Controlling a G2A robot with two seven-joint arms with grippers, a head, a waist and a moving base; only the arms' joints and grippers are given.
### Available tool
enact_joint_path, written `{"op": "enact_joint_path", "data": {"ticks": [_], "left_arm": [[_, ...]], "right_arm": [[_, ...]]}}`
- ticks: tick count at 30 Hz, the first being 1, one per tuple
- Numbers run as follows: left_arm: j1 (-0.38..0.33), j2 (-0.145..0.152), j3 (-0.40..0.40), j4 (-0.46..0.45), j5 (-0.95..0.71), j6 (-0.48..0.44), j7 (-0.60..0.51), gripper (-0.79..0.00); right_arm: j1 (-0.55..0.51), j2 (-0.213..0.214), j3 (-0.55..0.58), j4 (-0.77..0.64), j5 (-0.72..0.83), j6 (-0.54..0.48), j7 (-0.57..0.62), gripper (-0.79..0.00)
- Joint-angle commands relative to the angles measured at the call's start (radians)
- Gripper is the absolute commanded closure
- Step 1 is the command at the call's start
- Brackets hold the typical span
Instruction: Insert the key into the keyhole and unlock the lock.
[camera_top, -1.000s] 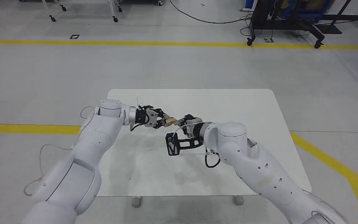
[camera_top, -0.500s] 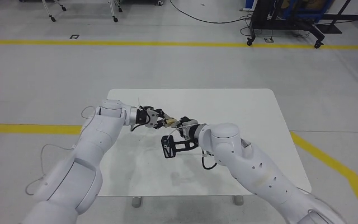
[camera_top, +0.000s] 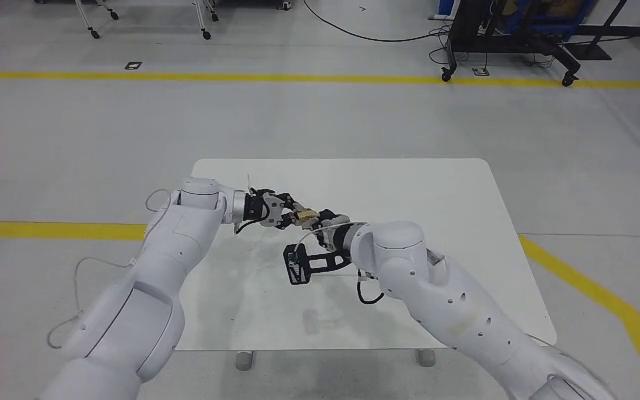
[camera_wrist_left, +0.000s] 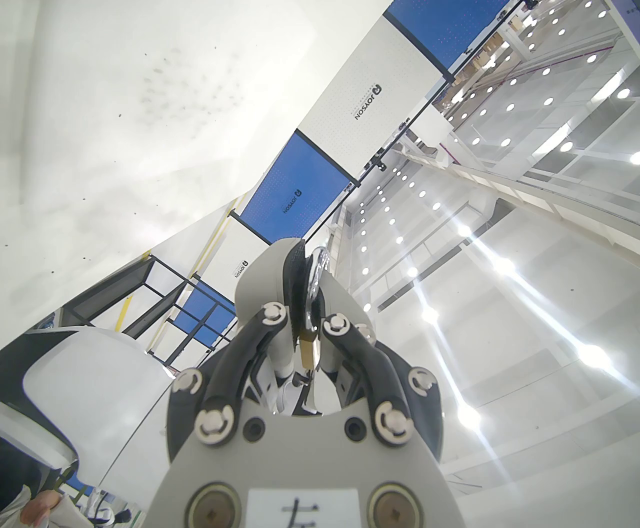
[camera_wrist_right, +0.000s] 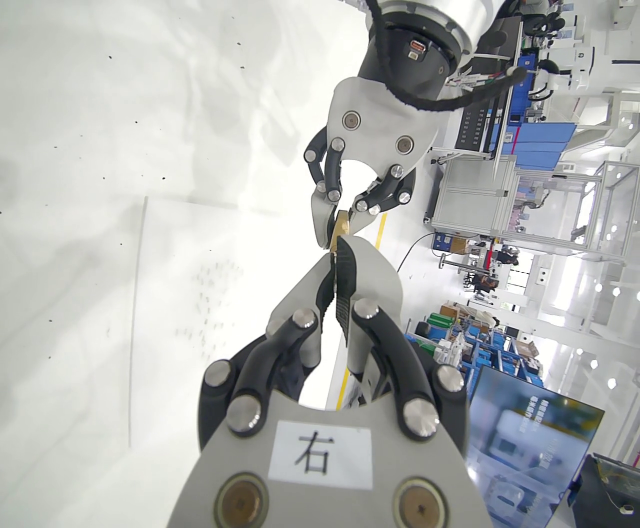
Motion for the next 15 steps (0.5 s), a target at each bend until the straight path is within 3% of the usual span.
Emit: {"op": "enact_joint_path", "data": {"ticks": [1,15], "left_arm": [[0.001,-0.001,0.001,-0.002,0.008,-0.002,-0.002,0.000],[0.002,-0.005,-0.006,0.002,0.028,-0.002,-0.018,0.000]], "right_arm": [[-0.002,0.000,0.003,0.002,-0.001,-0.002,-0.002,0.000],[0.014,-0.012,-0.004,0.040,0.004,0.000,-0.008,0.000]]}}
